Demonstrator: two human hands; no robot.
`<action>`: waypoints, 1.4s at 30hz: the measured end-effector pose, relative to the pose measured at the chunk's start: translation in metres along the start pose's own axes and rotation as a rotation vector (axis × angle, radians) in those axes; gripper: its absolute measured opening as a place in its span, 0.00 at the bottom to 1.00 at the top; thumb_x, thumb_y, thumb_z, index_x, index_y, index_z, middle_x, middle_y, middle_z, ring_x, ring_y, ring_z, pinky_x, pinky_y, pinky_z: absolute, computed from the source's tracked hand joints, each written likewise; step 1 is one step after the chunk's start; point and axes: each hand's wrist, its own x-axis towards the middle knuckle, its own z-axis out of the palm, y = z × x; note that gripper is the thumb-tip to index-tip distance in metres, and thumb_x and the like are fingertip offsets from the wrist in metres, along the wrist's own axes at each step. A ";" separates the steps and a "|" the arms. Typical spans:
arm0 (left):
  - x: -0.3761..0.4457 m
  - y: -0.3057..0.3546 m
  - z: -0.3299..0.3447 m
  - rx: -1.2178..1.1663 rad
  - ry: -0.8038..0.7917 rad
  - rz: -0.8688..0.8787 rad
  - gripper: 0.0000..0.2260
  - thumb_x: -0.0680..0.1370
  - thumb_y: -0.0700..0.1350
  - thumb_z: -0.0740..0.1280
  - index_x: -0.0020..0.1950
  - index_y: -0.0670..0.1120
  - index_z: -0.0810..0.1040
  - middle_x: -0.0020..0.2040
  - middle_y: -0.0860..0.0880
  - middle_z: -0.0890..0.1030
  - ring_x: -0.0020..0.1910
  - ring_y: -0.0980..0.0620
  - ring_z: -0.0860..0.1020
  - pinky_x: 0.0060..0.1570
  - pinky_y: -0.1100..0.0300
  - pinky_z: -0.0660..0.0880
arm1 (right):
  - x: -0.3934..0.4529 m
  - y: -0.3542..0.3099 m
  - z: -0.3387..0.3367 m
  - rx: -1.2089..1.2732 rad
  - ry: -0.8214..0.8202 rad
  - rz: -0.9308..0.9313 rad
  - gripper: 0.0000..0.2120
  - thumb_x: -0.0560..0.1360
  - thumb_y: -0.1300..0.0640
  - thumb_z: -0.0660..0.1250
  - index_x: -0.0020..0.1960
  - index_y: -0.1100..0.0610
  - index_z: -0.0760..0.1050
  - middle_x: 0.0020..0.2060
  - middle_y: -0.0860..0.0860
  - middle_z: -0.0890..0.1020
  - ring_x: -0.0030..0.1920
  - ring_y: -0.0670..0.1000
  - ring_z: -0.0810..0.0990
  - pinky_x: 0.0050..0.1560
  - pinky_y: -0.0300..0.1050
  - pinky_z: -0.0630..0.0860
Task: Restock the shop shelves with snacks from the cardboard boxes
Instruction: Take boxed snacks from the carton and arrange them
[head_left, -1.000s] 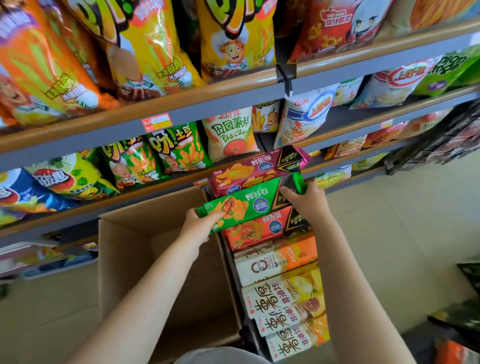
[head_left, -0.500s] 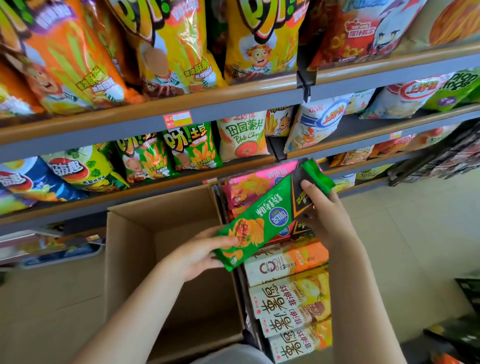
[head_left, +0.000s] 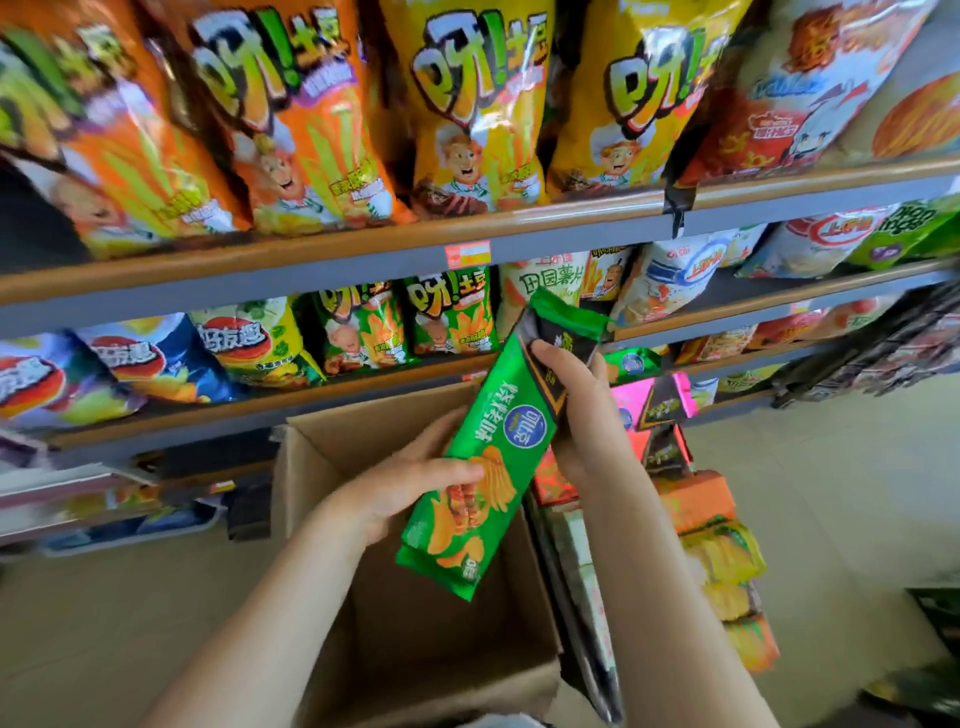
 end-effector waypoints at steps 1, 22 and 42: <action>-0.012 0.000 -0.011 -0.034 0.018 0.034 0.39 0.59 0.51 0.77 0.68 0.62 0.69 0.58 0.46 0.84 0.56 0.41 0.83 0.56 0.47 0.79 | -0.006 0.006 0.018 -0.013 -0.003 -0.004 0.24 0.73 0.57 0.74 0.66 0.54 0.71 0.56 0.58 0.83 0.50 0.57 0.85 0.57 0.58 0.79; -0.271 0.088 -0.304 -0.307 0.585 0.393 0.12 0.80 0.48 0.65 0.60 0.45 0.79 0.55 0.41 0.85 0.51 0.45 0.84 0.48 0.52 0.81 | -0.135 0.146 0.415 -0.350 -0.638 0.041 0.20 0.76 0.52 0.71 0.67 0.49 0.74 0.57 0.52 0.85 0.59 0.54 0.83 0.63 0.56 0.77; -0.214 0.158 -0.449 0.095 0.780 0.759 0.24 0.80 0.39 0.66 0.74 0.54 0.68 0.60 0.52 0.81 0.58 0.53 0.80 0.63 0.51 0.76 | 0.031 0.159 0.552 -0.686 -0.594 -0.272 0.29 0.71 0.50 0.73 0.71 0.52 0.70 0.60 0.53 0.83 0.61 0.53 0.81 0.67 0.58 0.74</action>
